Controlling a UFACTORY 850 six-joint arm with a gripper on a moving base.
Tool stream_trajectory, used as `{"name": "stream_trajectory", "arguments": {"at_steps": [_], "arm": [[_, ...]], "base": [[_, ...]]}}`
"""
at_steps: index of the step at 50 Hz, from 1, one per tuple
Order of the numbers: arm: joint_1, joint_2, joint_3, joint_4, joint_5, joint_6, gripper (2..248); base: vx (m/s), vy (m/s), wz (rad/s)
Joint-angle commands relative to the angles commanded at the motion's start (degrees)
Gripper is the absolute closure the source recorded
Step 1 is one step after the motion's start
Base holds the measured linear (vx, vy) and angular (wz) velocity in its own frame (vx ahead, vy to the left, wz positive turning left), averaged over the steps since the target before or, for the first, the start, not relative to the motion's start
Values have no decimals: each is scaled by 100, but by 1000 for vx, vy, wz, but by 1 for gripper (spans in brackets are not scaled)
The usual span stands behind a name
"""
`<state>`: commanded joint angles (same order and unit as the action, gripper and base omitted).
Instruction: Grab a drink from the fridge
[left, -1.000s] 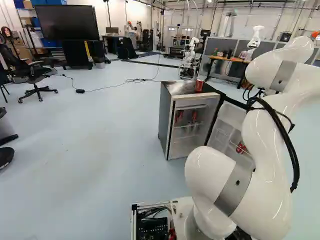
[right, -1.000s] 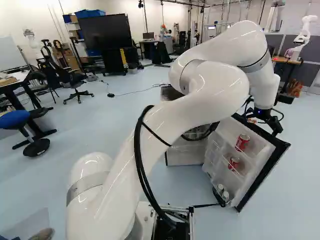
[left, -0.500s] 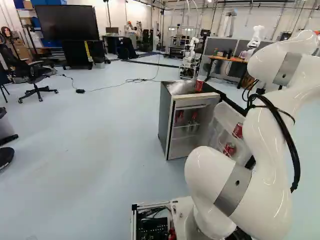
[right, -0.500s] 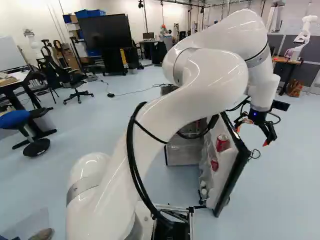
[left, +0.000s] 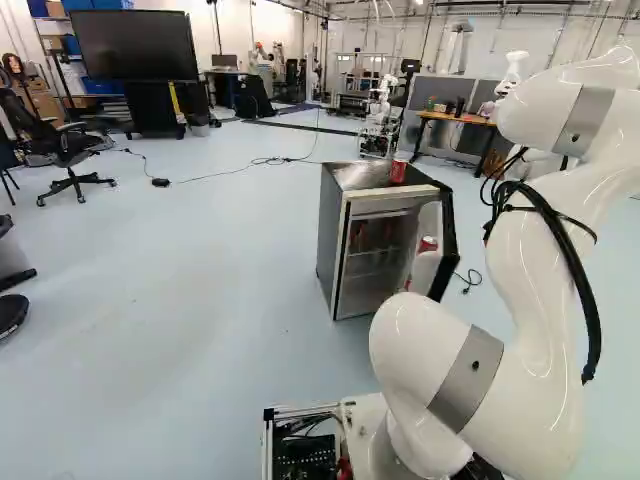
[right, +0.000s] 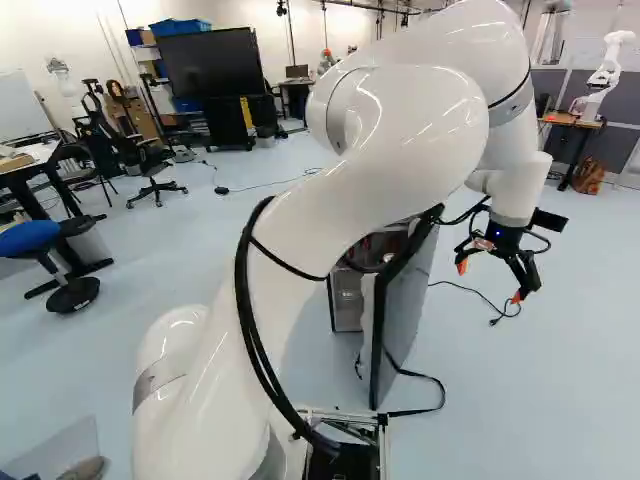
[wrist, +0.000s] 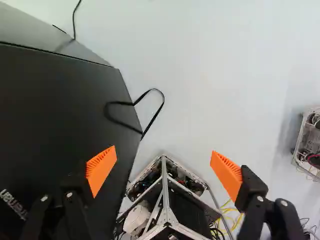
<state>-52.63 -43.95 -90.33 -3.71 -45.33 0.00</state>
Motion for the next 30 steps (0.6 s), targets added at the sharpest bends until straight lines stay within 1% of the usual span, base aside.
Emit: {"name": "stream_trajectory", "arguments": {"at_steps": [13,30], "arm": [[23,275,464,-19,29,0,3],[88,623,1043,-227,337,0,3]], "base": [[0,0,0],[0,0,0]]}}
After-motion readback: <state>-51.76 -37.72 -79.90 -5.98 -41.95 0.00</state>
